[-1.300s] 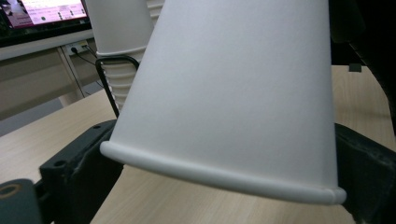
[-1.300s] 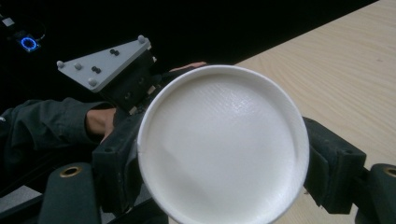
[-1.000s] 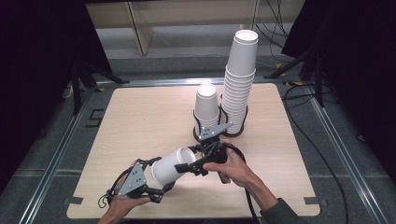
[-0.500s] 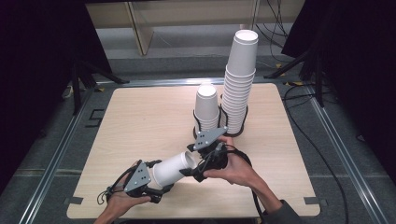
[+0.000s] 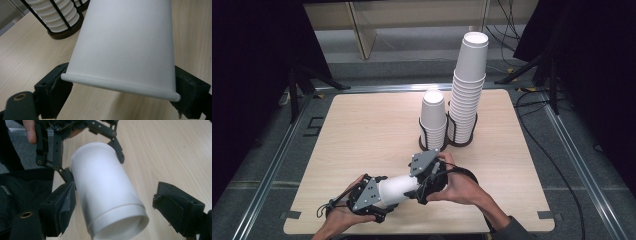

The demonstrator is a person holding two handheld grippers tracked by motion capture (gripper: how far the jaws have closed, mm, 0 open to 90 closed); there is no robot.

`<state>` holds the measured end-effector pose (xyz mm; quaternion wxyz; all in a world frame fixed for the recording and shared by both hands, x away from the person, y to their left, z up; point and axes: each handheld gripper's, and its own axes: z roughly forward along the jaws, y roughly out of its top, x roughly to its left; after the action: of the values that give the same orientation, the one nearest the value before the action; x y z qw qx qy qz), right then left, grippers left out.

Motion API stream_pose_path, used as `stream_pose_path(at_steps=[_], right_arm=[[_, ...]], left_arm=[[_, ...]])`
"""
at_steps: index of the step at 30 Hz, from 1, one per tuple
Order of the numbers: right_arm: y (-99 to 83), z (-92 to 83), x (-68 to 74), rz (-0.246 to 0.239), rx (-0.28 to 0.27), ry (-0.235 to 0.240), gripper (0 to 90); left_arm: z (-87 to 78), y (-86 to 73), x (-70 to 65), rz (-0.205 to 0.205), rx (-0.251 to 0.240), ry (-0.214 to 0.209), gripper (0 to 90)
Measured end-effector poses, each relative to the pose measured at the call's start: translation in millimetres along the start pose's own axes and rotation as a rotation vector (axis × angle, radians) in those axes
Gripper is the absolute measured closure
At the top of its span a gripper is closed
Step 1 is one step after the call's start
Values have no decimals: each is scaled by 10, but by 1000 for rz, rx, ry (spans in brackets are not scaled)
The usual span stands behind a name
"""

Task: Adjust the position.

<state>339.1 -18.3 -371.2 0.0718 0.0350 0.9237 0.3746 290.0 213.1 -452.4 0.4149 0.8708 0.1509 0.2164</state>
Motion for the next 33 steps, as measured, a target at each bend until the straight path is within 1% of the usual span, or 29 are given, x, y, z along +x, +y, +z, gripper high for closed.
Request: stream_pose_path(at_steps=[1,2,4,5,6,7,8,9,10,11,12,13,14,15,16,17,19,20,21,22,23,24,25,26,27,29,30,32,33], right_arm=[[4,28,1,-28,5,3,179],[3,49,16,-35,19,4,181],[-3,105,45,-56,50,7,181],[-7,131,51,-66,57,3,181],[-11,158,58,-74,73,10,181],[-17,183,67,-77,87,14,181],[-22,210,78,-80,95,20,181],[-25,233,84,-91,108,24,181],[-29,256,92,-99,115,26,181],[-31,273,100,-106,125,31,181],[-33,288,107,-110,133,35,181],[-34,300,112,-115,138,40,175],[-36,311,117,-116,139,37,176],[-36,317,120,-116,145,31,176],[-38,332,124,-122,148,41,176],[-39,339,127,-123,150,40,176],[-45,366,136,-132,165,40,173],[-50,385,142,-140,170,42,174],[-55,403,148,-135,172,45,174],[-62,425,146,-136,180,46,181],[-65,441,146,-138,180,57,185],[-71,460,145,-139,184,57,185],[-76,475,147,-147,193,58,187],[-79,489,150,-151,197,61,189],[-81,497,156,-154,201,62,192],[-84,506,158,-156,208,65,198],[-90,509,157,-148,210,64,201],[-101,516,152,-152,213,67,208],[-105,517,151,-155,213,73,209]], left_arm=[[-1,4,-11,4,4,-1,129],[-8,15,-17,14,25,-8,129],[2,17,-30,31,27,-8,129],[-14,24,-17,58,52,-5,129],[0,23,-34,38,29,-10,129],[0,27,-39,37,27,-18,129],[-8,33,-35,48,36,-14,129],[-38,47,-23,74,70,-15,130],[-37,48,-24,78,63,-14,130],[-25,46,-44,50,39,-15,130],[-30,49,-44,50,41,-18,130],[-39,52,-33,70,55,-20,130],[-38,52,-22,91,65,-9,130],[-37,52,-21,94,65,-10,130],[-38,54,-24,94,65,-13,130],[-35,53,-46,77,55,-17,130],[-35,60,-48,82,66,-27,130],[-30,62,-40,105,75,-19,130],[-19,61,-68,77,59,-32,130],[-22,64,-68,86,67,-32,130],[-22,67,-60,110,82,-25,130],[-20,65,-81,95,75,-28,130],[-23,67,-75,105,84,-26,130],[-28,72,-67,111,97,-39,130],[-27,70,-66,120,103,-40,130],[-13,61,-77,105,92,-50,129],[-13,57,-80,107,96,-43,129],[-7,42,-67,115,91,-56,121],[-4,25,-65,106,74,-53,111]])
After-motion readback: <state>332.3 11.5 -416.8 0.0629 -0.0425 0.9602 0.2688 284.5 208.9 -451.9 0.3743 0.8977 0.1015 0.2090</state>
